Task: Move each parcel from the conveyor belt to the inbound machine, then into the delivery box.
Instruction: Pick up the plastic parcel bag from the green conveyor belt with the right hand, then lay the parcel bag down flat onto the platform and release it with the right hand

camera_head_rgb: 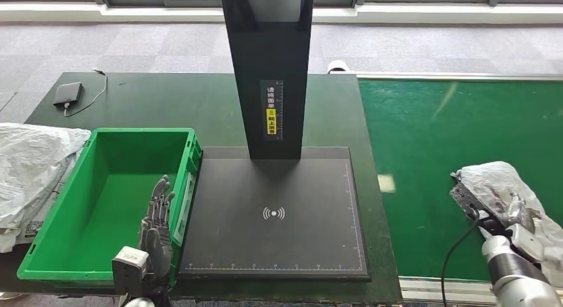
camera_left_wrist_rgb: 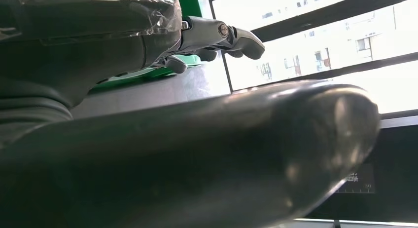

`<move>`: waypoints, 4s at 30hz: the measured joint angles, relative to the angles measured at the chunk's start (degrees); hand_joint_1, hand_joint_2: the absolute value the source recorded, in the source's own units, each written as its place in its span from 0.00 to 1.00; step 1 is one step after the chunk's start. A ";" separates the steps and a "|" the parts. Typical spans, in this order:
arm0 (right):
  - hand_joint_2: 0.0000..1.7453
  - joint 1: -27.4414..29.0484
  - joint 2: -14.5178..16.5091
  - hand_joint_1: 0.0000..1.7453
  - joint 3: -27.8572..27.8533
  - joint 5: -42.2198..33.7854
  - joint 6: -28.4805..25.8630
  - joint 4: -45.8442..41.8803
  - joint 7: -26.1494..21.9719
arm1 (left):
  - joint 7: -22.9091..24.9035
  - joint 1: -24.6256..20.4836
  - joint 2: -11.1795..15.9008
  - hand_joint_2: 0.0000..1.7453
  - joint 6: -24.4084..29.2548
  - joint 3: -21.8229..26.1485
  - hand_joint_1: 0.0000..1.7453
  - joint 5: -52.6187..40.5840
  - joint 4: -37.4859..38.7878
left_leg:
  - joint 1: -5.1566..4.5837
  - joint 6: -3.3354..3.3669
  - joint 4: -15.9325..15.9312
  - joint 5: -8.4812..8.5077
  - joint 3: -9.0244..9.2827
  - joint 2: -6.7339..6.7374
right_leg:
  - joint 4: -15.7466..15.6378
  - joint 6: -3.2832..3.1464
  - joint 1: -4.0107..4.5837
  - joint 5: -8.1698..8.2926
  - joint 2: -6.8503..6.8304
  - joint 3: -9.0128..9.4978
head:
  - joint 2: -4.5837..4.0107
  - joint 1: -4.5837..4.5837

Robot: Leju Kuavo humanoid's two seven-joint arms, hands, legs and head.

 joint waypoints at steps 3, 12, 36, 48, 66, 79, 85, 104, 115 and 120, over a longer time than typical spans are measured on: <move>1.00 0.21 -0.20 0.00 0.05 -0.34 5.53 0.28 2.26 | 0.00 -0.01 -0.13 0.00 -0.75 0.22 0.00 -0.75 -0.07 | 0.00 0.00 0.02 0.00 0.01 -0.01 | -0.03 0.00 0.00 0.00 0.00 -0.04 | 0.00 -0.01; 1.00 4.52 -3.85 0.00 -0.04 -2.76 25.04 1.01 3.03 | 0.09 -0.77 -1.03 0.00 -3.43 0.76 0.00 -2.69 0.32 | 0.13 0.05 0.06 -0.04 0.08 -0.21 | -0.25 0.03 0.15 -0.04 -0.23 0.18 | 0.00 -0.02; 1.00 -1.19 -2.58 1.00 1.88 -1.96 17.45 1.53 -3.19 | 0.02 1.64 -2.69 0.00 -3.61 4.22 0.00 -0.58 -1.62 | 0.13 0.20 0.11 -0.05 -0.32 0.20 | -0.40 0.24 0.14 0.19 0.17 0.31 | -0.01 0.00; 1.00 13.08 2.97 1.00 1.16 -36.22 1.39 -14.37 -30.68 | 0.02 2.85 -4.19 0.00 -4.47 6.01 0.00 -2.10 -3.80 | 0.19 0.16 0.09 0.06 -0.24 -0.85 | -0.35 0.15 0.19 -0.05 -0.84 0.26 | 0.01 0.01; 1.00 34.73 12.57 1.00 -0.96 -56.93 0.16 -53.77 -41.81 | 0.00 -0.11 -3.09 0.00 -2.99 4.37 0.00 -0.37 -0.07 | 0.18 0.10 0.07 0.03 -0.34 -0.31 | -0.27 0.12 0.17 -0.01 -0.36 -0.04 | 0.00 0.01; 1.00 34.11 14.64 1.00 16.66 -56.25 -7.70 -61.52 -42.18 | -0.02 -1.26 -2.32 0.00 -1.20 1.06 0.00 1.43 0.85 | 0.18 0.07 0.08 0.08 -0.28 -0.17 | -0.23 0.10 0.17 0.08 -0.20 -0.06 | 0.00 0.00; 1.00 33.91 14.62 1.00 19.55 -56.55 -8.09 -61.83 -42.14 | -0.02 -1.26 -1.92 0.00 -1.08 0.56 0.00 1.43 0.85 | 0.17 0.07 0.08 0.07 -0.30 -0.17 | -0.24 0.10 0.16 0.08 -0.18 -0.08 | -0.01 0.00; 1.00 14.19 24.93 1.00 41.01 -53.19 -7.96 -21.07 -42.91 | -0.09 3.41 -3.56 0.00 39.28 -6.03 0.00 2.44 -18.13 | 0.43 -0.35 0.00 0.22 -0.35 0.39 | -0.08 -0.29 0.40 0.33 0.43 -0.42 | -0.01 0.00; 1.00 11.24 25.98 1.00 42.24 -53.29 -7.66 -15.46 -42.93 | -0.09 4.72 -3.98 0.00 39.61 -5.62 0.00 0.75 -24.55 | 0.43 -0.43 0.00 0.29 -0.30 0.39 | -0.10 -0.33 0.41 0.42 0.45 -0.41 | 0.01 0.00; 1.00 10.39 26.74 1.00 42.72 -53.23 -7.51 -14.27 -42.38 | -0.05 4.74 -4.03 0.00 39.60 -5.56 0.00 0.73 -24.39 | 0.43 -0.44 0.00 0.32 -0.31 0.40 | -0.09 -0.35 0.42 0.46 0.45 -0.43 | 0.00 0.00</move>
